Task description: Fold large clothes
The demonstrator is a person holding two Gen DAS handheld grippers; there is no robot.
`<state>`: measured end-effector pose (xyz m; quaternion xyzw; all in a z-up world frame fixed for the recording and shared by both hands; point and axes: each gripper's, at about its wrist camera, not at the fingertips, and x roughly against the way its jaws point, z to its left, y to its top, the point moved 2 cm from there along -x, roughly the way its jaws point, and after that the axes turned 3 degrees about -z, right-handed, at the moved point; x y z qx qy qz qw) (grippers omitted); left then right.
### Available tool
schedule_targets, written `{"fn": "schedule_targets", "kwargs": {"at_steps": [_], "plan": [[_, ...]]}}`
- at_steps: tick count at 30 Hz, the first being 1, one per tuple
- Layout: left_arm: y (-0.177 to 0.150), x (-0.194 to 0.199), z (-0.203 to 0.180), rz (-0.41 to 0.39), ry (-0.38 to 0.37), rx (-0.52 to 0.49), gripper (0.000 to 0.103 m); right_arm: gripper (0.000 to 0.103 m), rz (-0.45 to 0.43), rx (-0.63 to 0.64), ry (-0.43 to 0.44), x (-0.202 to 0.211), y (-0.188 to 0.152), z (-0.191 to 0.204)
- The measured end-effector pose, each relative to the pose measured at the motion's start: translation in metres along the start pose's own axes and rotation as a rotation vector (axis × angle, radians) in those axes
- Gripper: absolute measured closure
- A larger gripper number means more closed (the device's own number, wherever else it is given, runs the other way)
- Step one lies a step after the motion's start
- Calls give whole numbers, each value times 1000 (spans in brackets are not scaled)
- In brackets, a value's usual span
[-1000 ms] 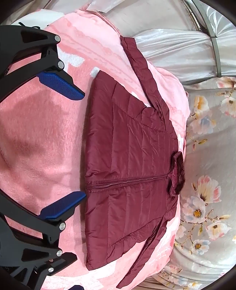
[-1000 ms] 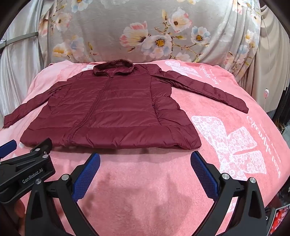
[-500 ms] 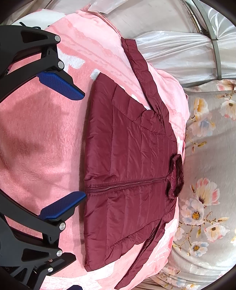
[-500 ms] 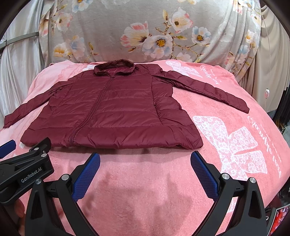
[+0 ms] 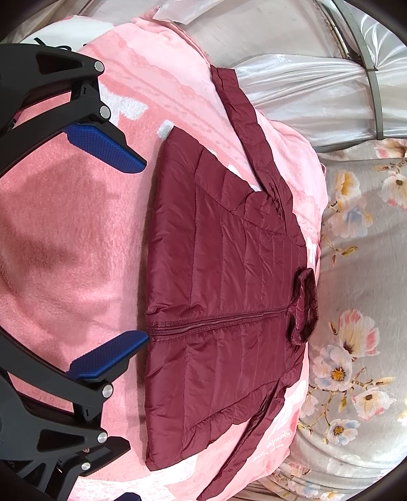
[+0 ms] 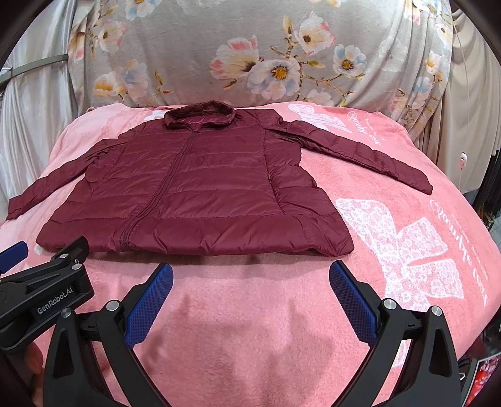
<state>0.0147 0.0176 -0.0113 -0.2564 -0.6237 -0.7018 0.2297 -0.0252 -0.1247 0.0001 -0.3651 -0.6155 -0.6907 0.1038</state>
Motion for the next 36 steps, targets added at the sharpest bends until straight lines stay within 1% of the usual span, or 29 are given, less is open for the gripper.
{"fn": "schedule_targets", "kwargs": {"at_steps": [27,28,29,36], "plan": [[-6,-5,8,6,10,5,5,5,4,2,4,0,4,1],[-6,-5,8,6,9,6,5,5,5,6,6,0,3,2],[-6,-6,9,6,9,7,5,5,6,9,6,-1,-3,12],[-6,-6,8,7,9,5,5,5,6,11,6,-1,-3,13]]}}
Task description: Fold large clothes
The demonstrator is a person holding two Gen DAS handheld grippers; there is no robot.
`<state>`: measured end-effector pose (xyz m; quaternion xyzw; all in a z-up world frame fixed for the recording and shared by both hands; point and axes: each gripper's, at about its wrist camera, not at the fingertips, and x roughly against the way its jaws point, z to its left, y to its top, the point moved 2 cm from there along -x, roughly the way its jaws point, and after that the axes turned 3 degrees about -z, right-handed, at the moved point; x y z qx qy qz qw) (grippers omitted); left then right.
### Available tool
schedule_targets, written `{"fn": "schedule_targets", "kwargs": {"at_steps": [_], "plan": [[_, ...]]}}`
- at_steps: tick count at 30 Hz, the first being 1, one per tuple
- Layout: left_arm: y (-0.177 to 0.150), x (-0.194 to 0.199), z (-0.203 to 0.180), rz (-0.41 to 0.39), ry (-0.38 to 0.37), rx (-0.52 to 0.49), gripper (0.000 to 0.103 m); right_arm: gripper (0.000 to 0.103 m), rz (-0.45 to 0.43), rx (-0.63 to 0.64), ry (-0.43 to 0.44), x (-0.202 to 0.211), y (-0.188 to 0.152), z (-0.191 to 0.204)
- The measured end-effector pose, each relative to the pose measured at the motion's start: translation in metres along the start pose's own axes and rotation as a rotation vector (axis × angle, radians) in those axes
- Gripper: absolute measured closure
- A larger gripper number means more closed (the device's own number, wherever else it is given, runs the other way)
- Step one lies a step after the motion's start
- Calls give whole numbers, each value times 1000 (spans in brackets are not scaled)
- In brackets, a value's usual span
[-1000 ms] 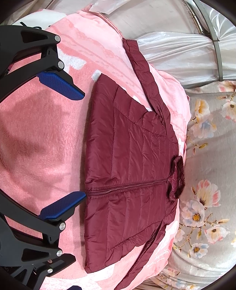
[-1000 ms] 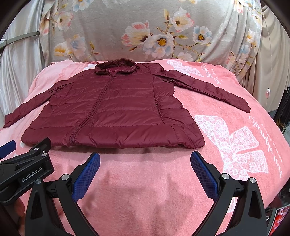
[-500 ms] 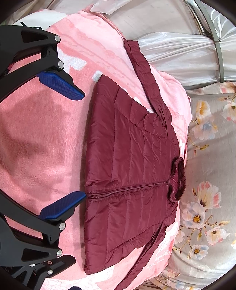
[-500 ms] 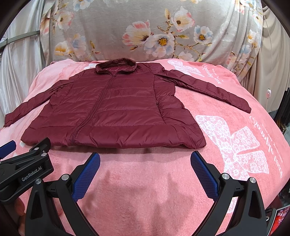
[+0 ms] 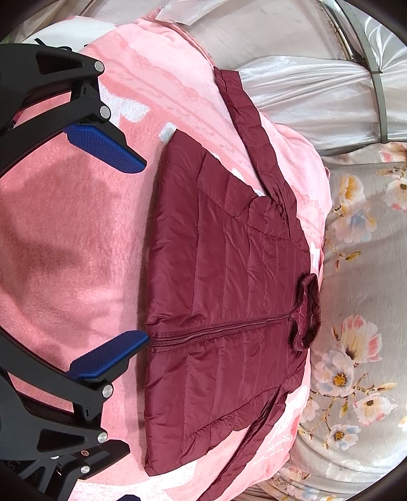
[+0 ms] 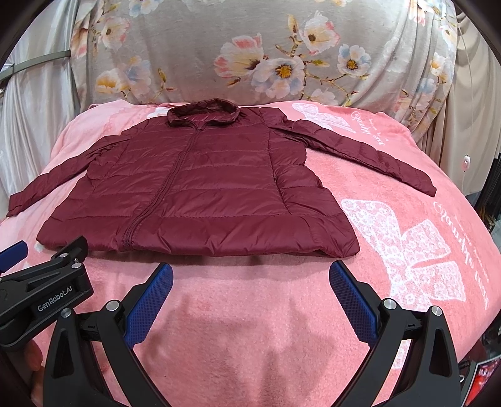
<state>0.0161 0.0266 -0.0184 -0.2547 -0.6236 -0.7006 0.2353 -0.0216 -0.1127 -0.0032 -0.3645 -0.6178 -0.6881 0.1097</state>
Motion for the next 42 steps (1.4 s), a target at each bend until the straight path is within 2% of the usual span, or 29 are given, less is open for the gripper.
{"fn": "schedule_targets", "kwargs": {"at_steps": [23,28,34,39,42], "plan": [[-3,-7,5,10,21,1,5,5,15,-7,7,-5,-9,9],[1,-12,5,18,33,16,5,5,22,-20,3,-15,-5,-5],[16,-31,6,39,10,19,5,5,5,-66,-46,-37,21,-52],[39,-49,10,9,40,33,5,5,4,-256,-88,-70,58,-149],[55,-64,13,1,35,63,5,5,10,-383,-151,-97,73,-216]]}}
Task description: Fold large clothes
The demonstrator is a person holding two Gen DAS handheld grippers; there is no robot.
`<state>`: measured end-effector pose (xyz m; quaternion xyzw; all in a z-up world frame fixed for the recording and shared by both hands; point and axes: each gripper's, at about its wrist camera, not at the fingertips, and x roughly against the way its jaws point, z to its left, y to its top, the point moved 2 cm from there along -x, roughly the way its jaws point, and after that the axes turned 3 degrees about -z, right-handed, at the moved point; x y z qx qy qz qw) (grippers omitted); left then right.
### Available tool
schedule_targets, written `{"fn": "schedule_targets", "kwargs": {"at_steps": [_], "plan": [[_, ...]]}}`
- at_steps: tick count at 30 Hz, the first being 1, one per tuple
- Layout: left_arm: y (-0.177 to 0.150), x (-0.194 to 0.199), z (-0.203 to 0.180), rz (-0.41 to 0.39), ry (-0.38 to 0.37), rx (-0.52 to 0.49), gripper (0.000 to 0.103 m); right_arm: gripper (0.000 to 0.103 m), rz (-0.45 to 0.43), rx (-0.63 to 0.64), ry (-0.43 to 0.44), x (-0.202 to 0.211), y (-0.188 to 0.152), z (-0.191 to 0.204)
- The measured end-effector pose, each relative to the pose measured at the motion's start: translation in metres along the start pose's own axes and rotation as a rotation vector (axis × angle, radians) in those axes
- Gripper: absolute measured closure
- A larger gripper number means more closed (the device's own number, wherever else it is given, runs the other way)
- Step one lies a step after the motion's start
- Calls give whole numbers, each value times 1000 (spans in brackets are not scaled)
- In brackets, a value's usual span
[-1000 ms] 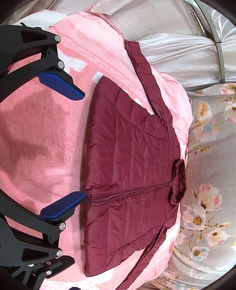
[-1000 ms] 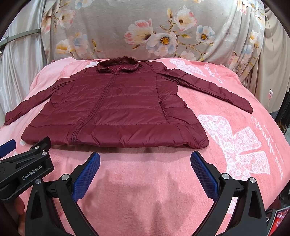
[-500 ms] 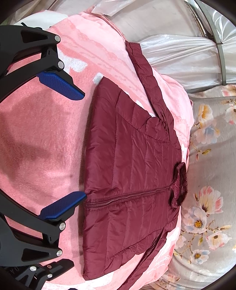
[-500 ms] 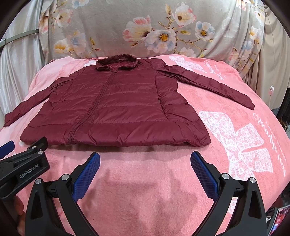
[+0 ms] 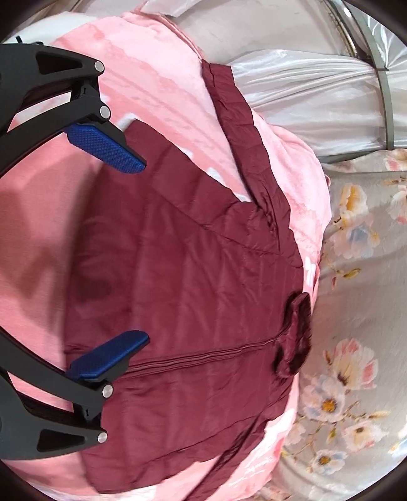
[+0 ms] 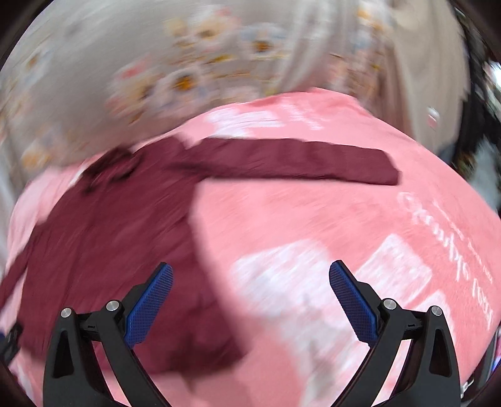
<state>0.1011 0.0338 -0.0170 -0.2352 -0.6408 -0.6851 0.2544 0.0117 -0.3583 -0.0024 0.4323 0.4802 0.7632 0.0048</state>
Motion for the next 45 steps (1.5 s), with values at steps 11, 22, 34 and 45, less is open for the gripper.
{"fn": "schedule_targets", "kwargs": {"at_steps": [11,22,34,45], "plan": [[45,-47,-19,-17,41,-10,5,5,50,-390,-137,-116,66,-147],[53,-87,-31,26,53,-32,5,84,17,-428,-209,-175,94,-161],[48,-105,6,70,122,28,5,98,-204,70,236,-100,153,107],[35,-113,44,107,113,78,5,98,98,515,568,-111,8,347]]}}
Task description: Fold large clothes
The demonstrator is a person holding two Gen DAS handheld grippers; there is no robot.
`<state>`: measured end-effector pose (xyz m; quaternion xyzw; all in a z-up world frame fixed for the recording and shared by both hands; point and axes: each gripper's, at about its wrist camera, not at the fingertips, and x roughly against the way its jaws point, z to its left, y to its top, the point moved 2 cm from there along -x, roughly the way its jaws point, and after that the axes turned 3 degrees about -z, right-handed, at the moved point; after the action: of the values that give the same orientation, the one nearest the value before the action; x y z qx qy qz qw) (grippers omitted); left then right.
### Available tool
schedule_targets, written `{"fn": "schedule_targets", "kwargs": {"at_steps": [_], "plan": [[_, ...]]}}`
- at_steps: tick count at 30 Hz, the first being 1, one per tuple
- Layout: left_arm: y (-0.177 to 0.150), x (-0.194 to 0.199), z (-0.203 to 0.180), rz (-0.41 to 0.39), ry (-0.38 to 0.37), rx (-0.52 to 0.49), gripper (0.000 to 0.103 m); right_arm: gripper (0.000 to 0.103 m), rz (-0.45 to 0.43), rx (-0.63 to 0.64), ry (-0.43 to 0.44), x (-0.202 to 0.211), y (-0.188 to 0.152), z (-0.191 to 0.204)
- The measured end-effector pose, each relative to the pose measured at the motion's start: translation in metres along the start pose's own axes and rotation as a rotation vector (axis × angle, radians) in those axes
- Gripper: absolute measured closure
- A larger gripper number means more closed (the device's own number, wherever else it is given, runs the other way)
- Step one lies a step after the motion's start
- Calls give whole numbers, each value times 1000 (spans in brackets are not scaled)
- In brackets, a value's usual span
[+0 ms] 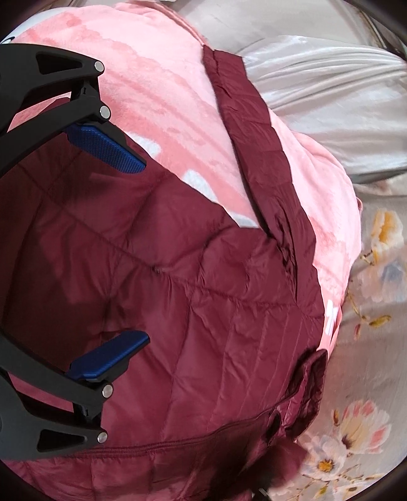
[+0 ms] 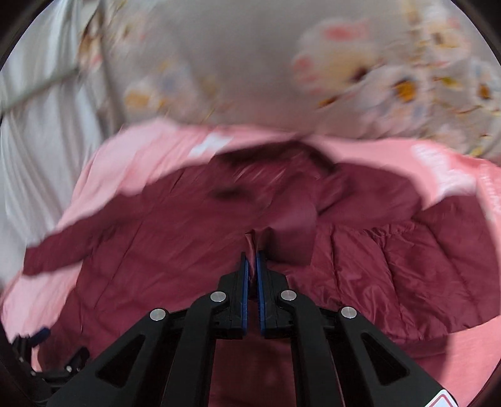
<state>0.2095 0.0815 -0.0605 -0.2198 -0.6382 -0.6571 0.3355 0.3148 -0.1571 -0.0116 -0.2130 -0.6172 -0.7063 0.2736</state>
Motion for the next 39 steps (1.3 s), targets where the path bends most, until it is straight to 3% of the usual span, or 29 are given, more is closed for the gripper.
{"fn": "schedule_targets", "kwargs": {"at_steps": [3,6,8,11,14,20,23,27,29,30,31,33,34,39], "plan": [[-1,-5,8,22,-32,25,5,93,65,13,24,-23,-15,21],[0,-8,16,34,-67,55,5,81,99,41,50,-28,-30,40],[1,-8,17,43,-95,73,5,56,80,53,79,-18,-33,46],[9,-8,20,66,-185,117,5,45,13,33,122,2,-28,47],[21,-7,14,86,-274,156,5,43,-47,-15,121,28,-26,26],[68,-20,-41,171,-528,179,5,43,-78,-169,-29,62,-41,-65],[88,-41,-82,209,-567,145,5,43,-78,-327,-45,73,-52,-119],[96,-82,-122,310,-548,167,6,43,-66,-476,-39,73,-63,-168],[98,-88,-132,295,-512,158,12,43,-56,-520,-28,67,-66,-183],[101,-87,-136,280,-506,143,30,43,-47,-543,-15,63,-68,-189],[103,-85,-138,266,-510,127,58,43,-41,-567,8,58,-69,-195],[110,-82,-136,249,-504,103,89,43,-30,-610,46,48,-69,-203],[114,-81,-132,235,-495,96,96,43,-25,-621,53,45,-69,-205],[139,-70,-94,72,-320,60,98,43,-10,-639,49,26,-65,-208]]}}
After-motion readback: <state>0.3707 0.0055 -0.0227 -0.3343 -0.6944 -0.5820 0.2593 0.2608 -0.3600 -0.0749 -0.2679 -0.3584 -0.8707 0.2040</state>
